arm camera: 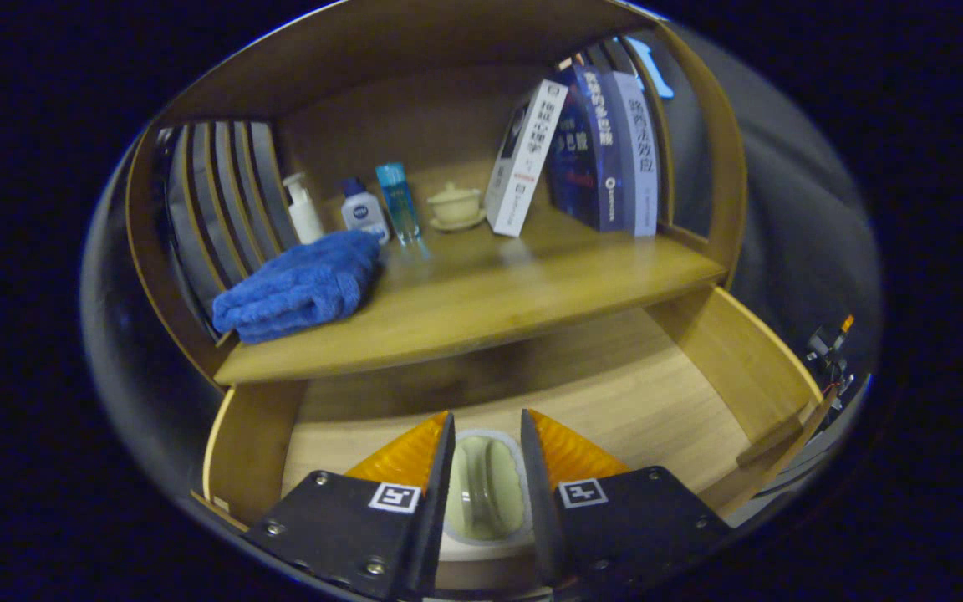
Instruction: Pull open the drawer, take out the items inside it, and place them on the countertop above the cabinet.
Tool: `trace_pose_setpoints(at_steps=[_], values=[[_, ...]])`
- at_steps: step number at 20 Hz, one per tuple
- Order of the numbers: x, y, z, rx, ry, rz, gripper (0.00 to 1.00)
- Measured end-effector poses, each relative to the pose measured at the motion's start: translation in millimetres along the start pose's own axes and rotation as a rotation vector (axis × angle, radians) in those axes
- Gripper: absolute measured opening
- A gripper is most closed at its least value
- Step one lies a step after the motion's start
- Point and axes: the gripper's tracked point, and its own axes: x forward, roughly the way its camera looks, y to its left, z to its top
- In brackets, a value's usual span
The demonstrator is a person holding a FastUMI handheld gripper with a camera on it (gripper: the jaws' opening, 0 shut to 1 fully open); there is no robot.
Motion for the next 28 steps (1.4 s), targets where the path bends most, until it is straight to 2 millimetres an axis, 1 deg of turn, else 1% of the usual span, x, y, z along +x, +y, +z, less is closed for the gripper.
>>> trace_pose_setpoints(at_steps=[2,5,7,8,9,10,11,12,13,15,17,19,21,24,28], values=[[6,5,-11,-0.029,0.060,0.026,0.46],[21,7,-32,-0.073,0.160,0.012,0.46],[30,5,-47,-0.082,0.225,-0.002,0.46],[33,4,-51,-0.086,0.244,-0.010,0.46],[32,5,-45,-0.077,0.216,-0.013,0.45],[32,1,-47,-0.072,0.228,-0.020,0.44],[30,2,-48,-0.065,0.237,-0.016,0.44],[35,2,-47,-0.063,0.222,-0.016,0.44],[34,6,-41,-0.065,0.195,0.003,0.44],[34,5,-40,-0.083,0.186,-0.005,0.20],[35,2,-40,-0.104,0.158,-0.037,0.20],[30,-3,-37,-0.133,0.133,-0.079,0.20],[20,-2,-32,-0.145,0.096,-0.086,0.20],[-2,0,-10,-0.160,0.004,-0.092,0.20],[-40,3,27,-0.197,-0.107,-0.129,0.20]])
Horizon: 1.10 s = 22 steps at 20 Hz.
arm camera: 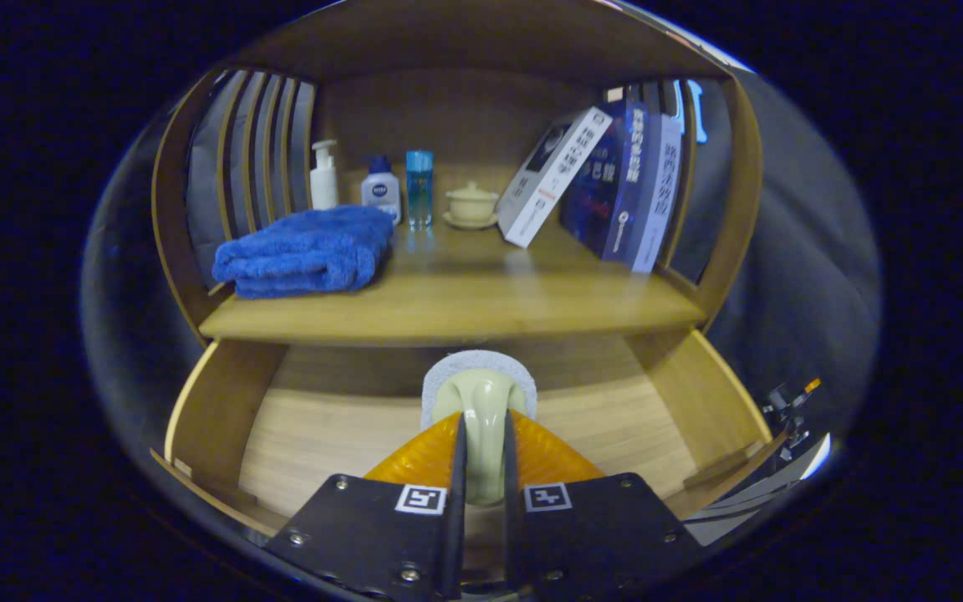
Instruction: Pull open the drawer, take out the items inside it, and place them on the countertop above the cabinet.
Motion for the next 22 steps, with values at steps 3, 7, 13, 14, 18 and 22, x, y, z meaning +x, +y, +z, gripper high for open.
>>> trace_pose_setpoints(at_steps=[3,7,13,14,18,22], values=[[-25,-8,38,-0.016,-0.080,-0.041,0.20],[-33,-10,90,-0.027,-0.175,-0.038,0.20],[12,-11,125,0.031,-0.205,0.036,0.19],[21,-11,126,0.039,-0.194,0.044,0.19],[59,-16,126,0.055,-0.153,0.036,0.20],[79,-19,122,0.061,-0.127,0.030,0.20]])
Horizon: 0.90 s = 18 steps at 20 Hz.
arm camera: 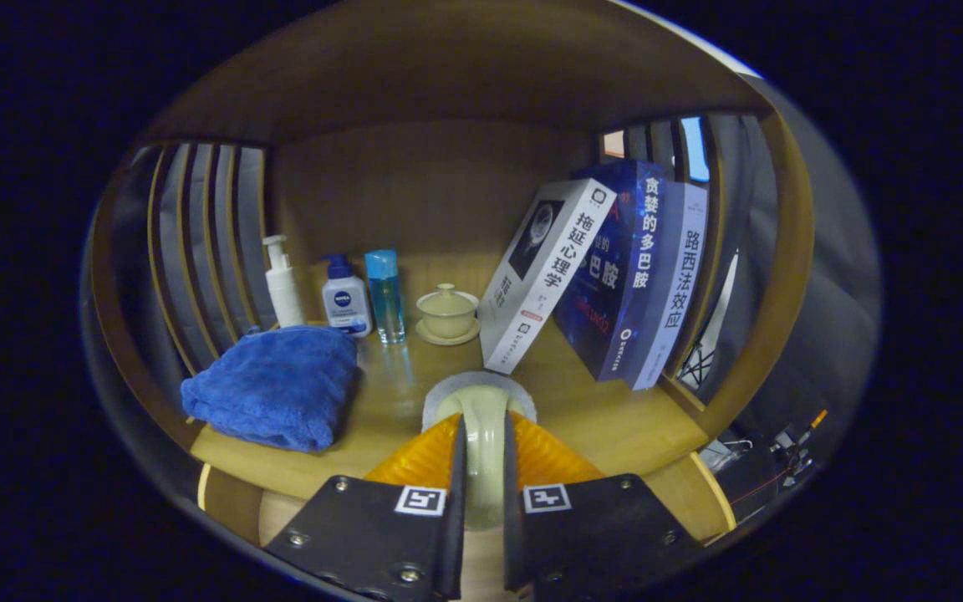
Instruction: Pull open the drawer, take out the items inside it, and place them on the countertop above the cabinet.
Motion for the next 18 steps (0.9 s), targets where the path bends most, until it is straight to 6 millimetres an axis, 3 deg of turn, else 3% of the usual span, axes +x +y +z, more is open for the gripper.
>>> trace_pose_setpoints(at_steps=[9,11,15,18], values=[[24,0,-3,0.018,0.017,-0.004,0.20],[21,0,0,0.013,-0.001,-0.009,0.28],[2,13,14,0.023,-0.072,0.061,0.85],[-33,16,30,0.009,-0.185,0.093,0.91]])
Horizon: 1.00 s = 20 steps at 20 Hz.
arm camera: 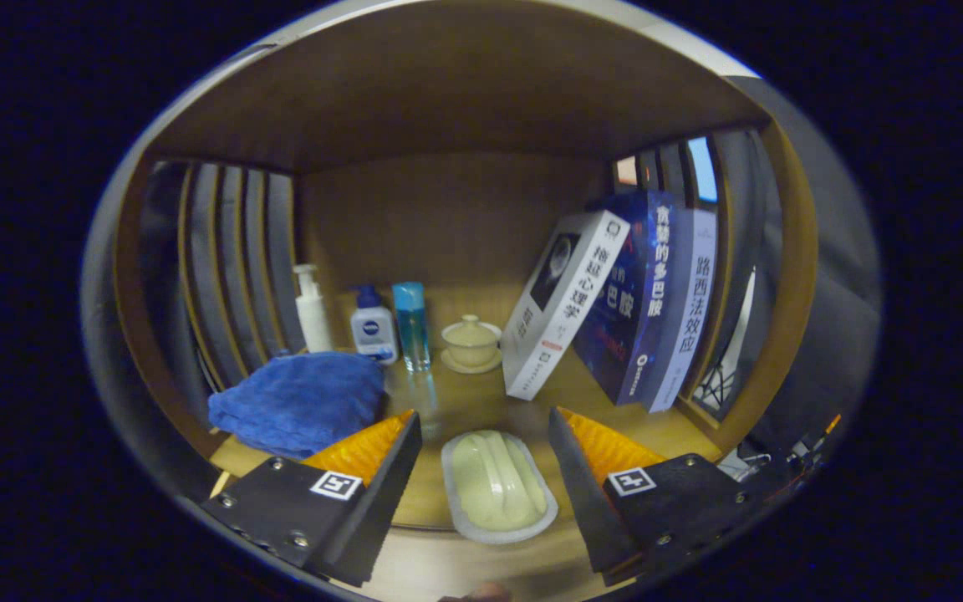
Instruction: Pull open the drawer, take out the items inside it, and place them on the countertop above the cabinet.
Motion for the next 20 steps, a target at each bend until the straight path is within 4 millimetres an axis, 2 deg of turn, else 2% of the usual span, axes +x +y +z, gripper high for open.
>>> trace_pose_setpoints(at_steps=[3,5,7,10,12,15,20], values=[[-47,-1,10,-0.008,-0.096,-0.016,0.91],[-80,-4,9,0.014,-0.160,-0.040,0.91],[-113,-18,0,0.045,-0.199,-0.084,0.91],[-156,-25,-21,0.061,-0.229,-0.107,0.92],[-178,-39,-37,0.064,-0.225,-0.150,0.92],[-202,-49,-60,0.066,-0.228,-0.180,0.92],[-219,-39,-85,0.110,-0.280,-0.124,0.92]])
